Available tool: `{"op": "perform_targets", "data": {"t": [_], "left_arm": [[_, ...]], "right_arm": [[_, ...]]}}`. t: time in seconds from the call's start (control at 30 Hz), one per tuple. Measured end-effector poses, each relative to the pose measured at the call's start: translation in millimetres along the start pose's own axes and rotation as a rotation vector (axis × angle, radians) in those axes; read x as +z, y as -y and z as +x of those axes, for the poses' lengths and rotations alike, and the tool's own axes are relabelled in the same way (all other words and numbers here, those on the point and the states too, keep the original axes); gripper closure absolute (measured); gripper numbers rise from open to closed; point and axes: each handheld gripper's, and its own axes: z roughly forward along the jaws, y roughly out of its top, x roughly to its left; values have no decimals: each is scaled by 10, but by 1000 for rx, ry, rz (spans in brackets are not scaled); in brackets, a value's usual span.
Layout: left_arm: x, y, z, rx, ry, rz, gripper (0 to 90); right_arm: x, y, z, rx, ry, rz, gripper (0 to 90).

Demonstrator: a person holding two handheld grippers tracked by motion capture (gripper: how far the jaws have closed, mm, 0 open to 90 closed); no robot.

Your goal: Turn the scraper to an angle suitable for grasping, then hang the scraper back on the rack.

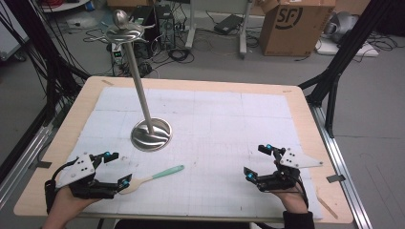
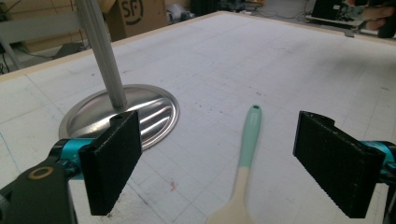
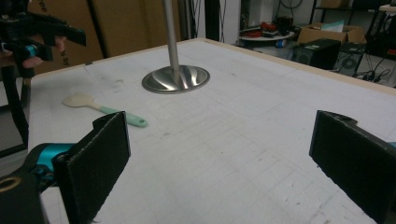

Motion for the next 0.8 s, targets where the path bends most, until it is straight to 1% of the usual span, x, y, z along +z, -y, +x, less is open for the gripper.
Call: {"op": "perform_targets", "data": {"t": [0.03,0.1,0.2,0.27,0.3,0.33,0.37,0.4,0.43,0.47,0.5,0.53,0.57,0.6,0.63,0.7,0.73,0.77,0.8], "left_arm": [[-20,-6,8,-9,14,-4,162],[-49,-18,16,-28,50,2,163],[-56,-19,11,-22,74,12,162],[-31,-5,12,-16,72,19,161],[15,15,12,-19,72,33,161],[15,15,12,-19,72,33,161],[54,26,3,-15,77,47,161],[54,26,3,-15,77,47,161],[95,29,-7,-14,88,64,161],[158,22,-19,2,82,119,161],[182,18,-24,12,75,137,161],[182,18,-24,12,75,137,161],[214,13,-27,17,76,155,161],[245,8,-20,7,97,155,161],[256,4,-14,3,107,153,161],[262,-1,-8,2,113,156,161],[293,-20,4,2,129,168,161],[293,-20,4,2,129,168,161],[309,-37,11,5,140,183,161]], "right_arm": [[0,4,2,4,-2,4,39],[-2,7,0,5,0,6,39],[3,7,0,5,-4,3,39],[10,8,2,4,-5,6,39],[13,9,3,3,-6,8,39],[15,9,7,5,-7,10,39],[16,9,8,6,-8,10,39],[16,9,10,8,-10,10,39],[18,9,9,8,-11,10,39],[17,10,8,9,-13,11,39],[17,12,7,9,-15,11,39],[15,14,6,10,-17,12,39],[14,17,2,11,-17,12,39],[13,19,4,15,-18,14,39],[13,20,4,14,-18,14,39],[9,20,8,15,-21,16,40],[10,19,8,12,-19,14,40],[10,19,10,16,-21,16,39],[16,19,6,12,-21,13,40]]}}
